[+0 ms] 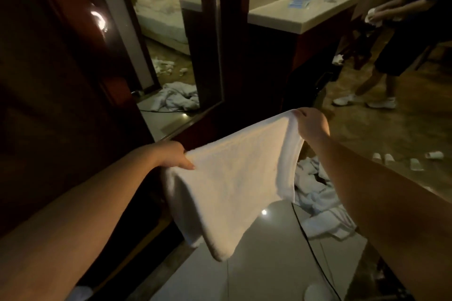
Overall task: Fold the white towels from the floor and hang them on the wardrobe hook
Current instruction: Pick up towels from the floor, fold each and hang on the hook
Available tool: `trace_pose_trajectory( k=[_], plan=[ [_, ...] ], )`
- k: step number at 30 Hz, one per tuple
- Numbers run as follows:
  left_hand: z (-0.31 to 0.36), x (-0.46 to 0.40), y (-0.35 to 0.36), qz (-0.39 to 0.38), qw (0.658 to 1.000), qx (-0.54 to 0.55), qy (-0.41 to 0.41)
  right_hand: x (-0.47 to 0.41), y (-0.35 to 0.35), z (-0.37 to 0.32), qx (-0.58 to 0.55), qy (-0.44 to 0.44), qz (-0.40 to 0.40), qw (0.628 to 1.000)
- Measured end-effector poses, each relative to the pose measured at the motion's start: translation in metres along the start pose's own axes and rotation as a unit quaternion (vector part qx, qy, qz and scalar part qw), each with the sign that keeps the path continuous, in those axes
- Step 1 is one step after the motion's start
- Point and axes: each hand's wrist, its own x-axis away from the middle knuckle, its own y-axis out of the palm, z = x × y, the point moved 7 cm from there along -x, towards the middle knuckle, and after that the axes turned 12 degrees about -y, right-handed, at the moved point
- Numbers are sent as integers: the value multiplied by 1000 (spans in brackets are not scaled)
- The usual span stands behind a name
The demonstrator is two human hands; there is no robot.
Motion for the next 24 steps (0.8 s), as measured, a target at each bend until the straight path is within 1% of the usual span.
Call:
trace_pose_trajectory(
  k=[3,6,9,10,11,13,14,16,18,20,22,24],
  plan=[
    [-56,31,13,-21,997,57,-45,20,28,-25,-5,4,-38,999],
    [-93,63,20,-29,989,138,-52,37,57,-58,-9,2,-64,998],
    [-115,98,19,-70,958,277,-28,55,79,-98,-28,3,-65,998],
    [-122,110,14,-69,942,329,-21,63,86,-114,-29,-2,-76,997],
    [-131,122,9,-60,918,392,-14,72,94,-132,-33,-8,-87,996],
    [-149,145,1,-48,846,532,0,94,107,-173,-56,-12,-98,994],
    [-157,155,-2,-46,812,582,12,108,113,-196,-64,-20,-98,993],
    [-174,175,-8,-46,758,649,33,140,123,-246,-77,-56,-79,992],
    [-195,195,-13,-38,724,688,31,182,131,-296,-136,-76,-37,987],
    [-215,214,-19,-26,695,717,43,228,139,-342,-206,-104,-19,973],
    [-232,233,-23,-19,665,744,56,272,142,-380,-216,-169,-18,961],
    [-245,249,-25,-8,648,759,64,310,141,-407,-198,-227,-5,953]
  ],
)
